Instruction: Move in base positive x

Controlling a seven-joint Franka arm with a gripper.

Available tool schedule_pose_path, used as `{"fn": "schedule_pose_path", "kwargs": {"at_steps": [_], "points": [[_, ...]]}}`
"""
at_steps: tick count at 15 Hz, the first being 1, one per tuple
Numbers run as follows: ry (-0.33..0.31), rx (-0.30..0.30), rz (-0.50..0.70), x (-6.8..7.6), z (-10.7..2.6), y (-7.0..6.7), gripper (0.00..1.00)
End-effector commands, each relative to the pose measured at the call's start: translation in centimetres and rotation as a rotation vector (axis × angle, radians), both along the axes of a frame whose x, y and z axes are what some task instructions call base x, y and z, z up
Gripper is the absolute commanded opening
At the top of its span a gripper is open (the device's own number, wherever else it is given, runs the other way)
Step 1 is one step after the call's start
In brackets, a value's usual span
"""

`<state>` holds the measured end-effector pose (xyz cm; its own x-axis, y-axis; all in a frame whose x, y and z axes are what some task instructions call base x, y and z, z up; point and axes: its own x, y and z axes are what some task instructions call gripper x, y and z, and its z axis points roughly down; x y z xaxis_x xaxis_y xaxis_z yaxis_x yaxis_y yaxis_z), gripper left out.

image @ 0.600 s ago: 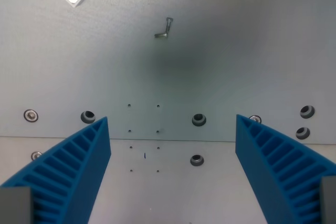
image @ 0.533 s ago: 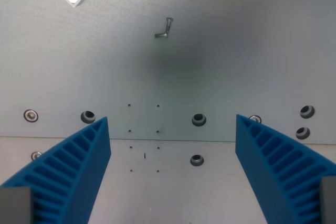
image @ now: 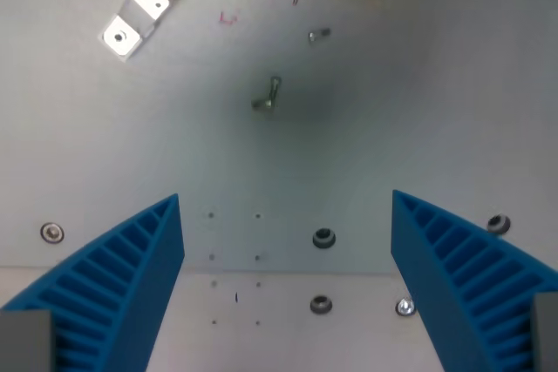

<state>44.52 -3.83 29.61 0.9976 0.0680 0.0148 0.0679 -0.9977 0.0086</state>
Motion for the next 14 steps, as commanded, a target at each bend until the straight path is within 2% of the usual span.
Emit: {"fn": "schedule_pose_path", "kwargs": {"at_steps": [1, 14], "points": [[0.021, 0.004, 0.001, 2.0, 0.1, -0.1, 1.00], [0.021, 0.004, 0.001, 8.5, -0.2, -0.5, 1.00]]}}
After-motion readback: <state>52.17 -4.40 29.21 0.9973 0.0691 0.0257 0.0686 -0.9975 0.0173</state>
